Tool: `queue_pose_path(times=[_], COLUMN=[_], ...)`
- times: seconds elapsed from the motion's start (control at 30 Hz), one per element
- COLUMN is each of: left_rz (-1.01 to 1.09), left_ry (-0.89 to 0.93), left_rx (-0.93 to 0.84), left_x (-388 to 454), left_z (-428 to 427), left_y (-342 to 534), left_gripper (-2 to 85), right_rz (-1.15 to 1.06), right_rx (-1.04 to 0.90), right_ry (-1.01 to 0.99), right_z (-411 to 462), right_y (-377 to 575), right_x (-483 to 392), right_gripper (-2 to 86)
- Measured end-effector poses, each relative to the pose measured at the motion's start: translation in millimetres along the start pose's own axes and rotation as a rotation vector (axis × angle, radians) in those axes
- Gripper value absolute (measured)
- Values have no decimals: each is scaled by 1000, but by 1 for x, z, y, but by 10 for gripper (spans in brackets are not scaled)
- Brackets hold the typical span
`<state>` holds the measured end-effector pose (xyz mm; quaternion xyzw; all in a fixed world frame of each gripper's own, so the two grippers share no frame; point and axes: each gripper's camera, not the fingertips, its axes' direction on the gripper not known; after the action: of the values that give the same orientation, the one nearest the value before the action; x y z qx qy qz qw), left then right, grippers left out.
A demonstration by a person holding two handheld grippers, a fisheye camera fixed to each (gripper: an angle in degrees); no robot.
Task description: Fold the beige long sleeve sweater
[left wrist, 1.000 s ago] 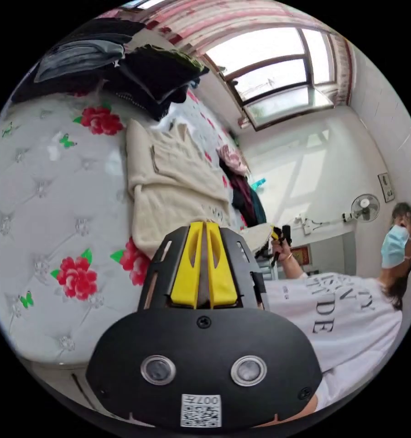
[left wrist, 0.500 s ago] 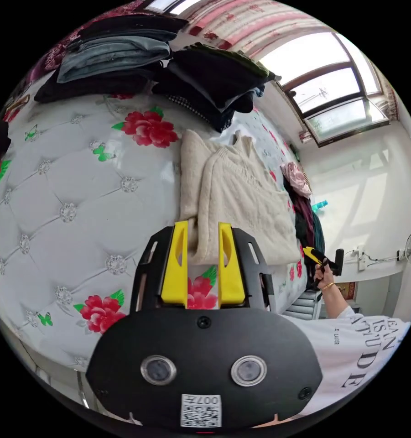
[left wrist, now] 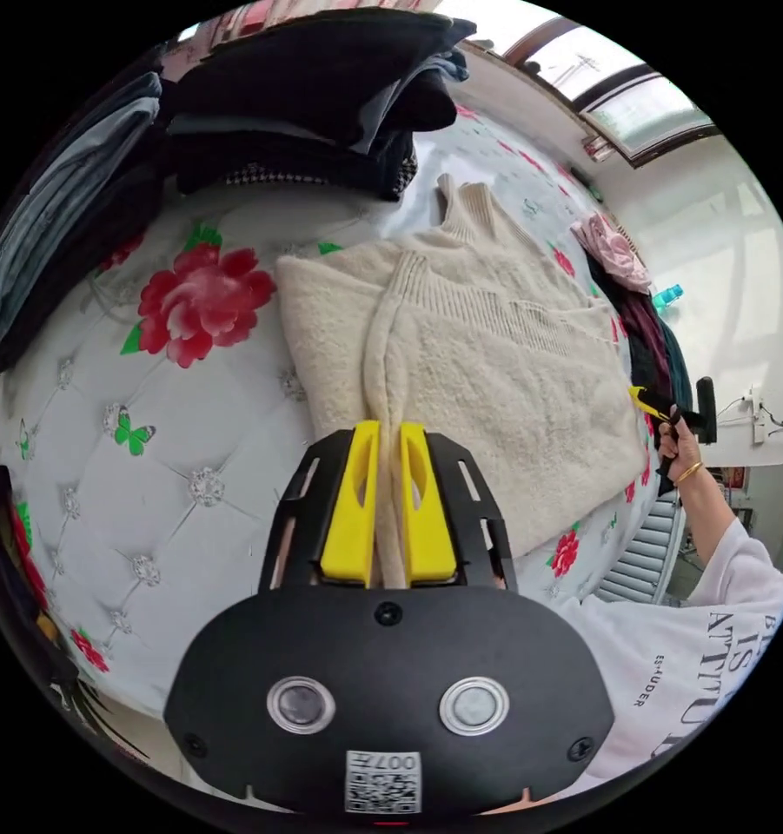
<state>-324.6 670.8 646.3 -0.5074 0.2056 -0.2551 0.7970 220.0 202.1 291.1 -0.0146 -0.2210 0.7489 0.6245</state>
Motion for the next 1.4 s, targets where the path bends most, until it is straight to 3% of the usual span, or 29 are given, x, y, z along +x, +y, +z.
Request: queue_pose_path(times=[0.23, 0.37, 0.47, 0.57, 0.8, 0.97, 1.1, 1.17, 1.4], left_rz=[41, 12, -22, -93, -23, -18, -41, -59, 101], left_ry=[123, 48, -13, -22, 26, 24, -78, -12, 109], left_rx=[214, 330, 241, 140, 68, -32, -50, -52, 149], left_x=[10, 9, 4, -6, 7, 23, 33, 27, 45], left_z=[-66, -75, -36, -17, -9, 34, 51, 50, -21], left_y=[45, 41, 18, 26, 141, 158, 132, 126, 201], left_gripper=[27, 35, 57, 95, 119, 97, 22, 3, -8], right_rz=[-317, -411, -311, -194, -220, -224, -248, -219, -256], right_rx=[210, 291, 237, 63, -12, -98, -117, -129, 15], right_ry=[189, 192, 215, 151, 88, 57, 146, 170, -44], right_z=[-59, -73, -43, -9, -30, -11, 8, 8, -59], right_y=[32, 13, -24, -31, 87, 128, 114, 110, 170], right_x=[-85, -120, -108, -74, -17, 0, -13, -12, 0], right_gripper=[37, 45, 60, 74, 98, 93, 66, 55, 30])
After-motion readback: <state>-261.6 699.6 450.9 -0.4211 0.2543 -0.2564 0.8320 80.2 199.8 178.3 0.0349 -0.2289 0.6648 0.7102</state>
